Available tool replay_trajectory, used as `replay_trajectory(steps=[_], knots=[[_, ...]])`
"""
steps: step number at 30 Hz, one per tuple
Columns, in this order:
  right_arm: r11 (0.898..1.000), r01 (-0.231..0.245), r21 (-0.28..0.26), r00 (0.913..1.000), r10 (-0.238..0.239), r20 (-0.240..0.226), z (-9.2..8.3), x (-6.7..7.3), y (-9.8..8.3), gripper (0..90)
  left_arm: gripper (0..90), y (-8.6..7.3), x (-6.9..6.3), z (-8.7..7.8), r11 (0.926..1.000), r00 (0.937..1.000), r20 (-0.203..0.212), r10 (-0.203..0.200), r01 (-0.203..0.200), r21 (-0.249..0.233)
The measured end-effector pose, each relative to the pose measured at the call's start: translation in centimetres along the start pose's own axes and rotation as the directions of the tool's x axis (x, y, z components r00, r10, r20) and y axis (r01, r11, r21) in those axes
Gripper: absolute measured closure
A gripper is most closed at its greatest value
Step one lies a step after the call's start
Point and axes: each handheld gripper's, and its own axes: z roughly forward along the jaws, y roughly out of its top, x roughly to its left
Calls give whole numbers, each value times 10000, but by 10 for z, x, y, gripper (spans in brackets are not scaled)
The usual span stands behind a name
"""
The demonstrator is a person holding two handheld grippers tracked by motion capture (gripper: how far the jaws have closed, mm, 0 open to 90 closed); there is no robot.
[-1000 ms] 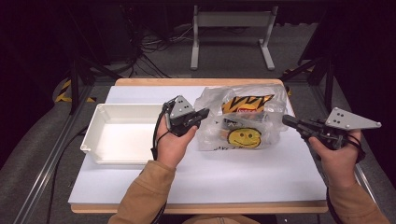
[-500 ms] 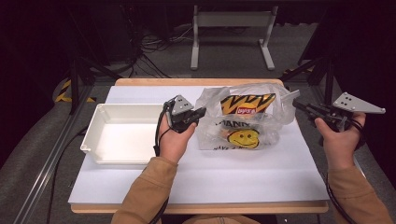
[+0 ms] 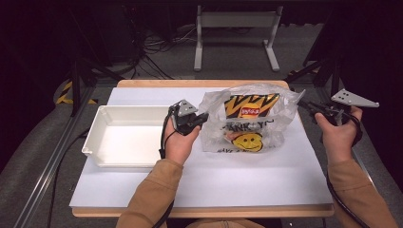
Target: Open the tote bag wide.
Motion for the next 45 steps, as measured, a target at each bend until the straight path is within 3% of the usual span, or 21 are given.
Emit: replay_trajectory(steps=[10, 15, 22, 29, 32, 38, 43, 44, 45], knots=[[9977, -31, 679, 9998, 16, 208, 18, -8, -14, 900, 882, -8, -1, 12, 9989, 9999, -21, -99, 100, 456], [9929, -144, 1178, 9996, 116, 242, 24, -9, -26, 900, 878, -15, -3, 21, 9958, 10000, -39, -43, 46, 911], [9838, -176, 1782, 9998, 152, 152, 29, -7, -42, 900, 880, -25, -6, 29, 9928, 9999, 56, -158, 150, 1188], [9698, -309, 2419, 9995, 326, -31, 34, -4, -63, 900, 879, -35, -5, 34, 9885, 9989, 57, -461, 448, 1443], [9610, -238, 2754, 9995, 280, -115, 36, -1, -73, 900, 876, -37, -7, 35, 9864, 9995, -126, -287, 304, 1614], [9457, -246, 3242, 9990, 357, -282, 37, 1, -84, 900, 864, -41, -13, 39, 9746, 9994, -138, -313, 336, 2214], [9495, -316, 3121, 9980, 470, -418, 34, 1, -85, 900, 747, -44, -15, 38, 9749, 9994, 28, -334, 320, 2205], [9560, -311, 2917, 9981, 450, -413, 28, 1, -82, 900, 699, -43, -17, 35, 9790, 9992, 202, -352, 304, 2018], [9560, -311, 2917, 9981, 450, -413, 28, 1, -82, 900, 627, -43, -17, 35, 9790, 9992, 202, -352, 304, 2018]])
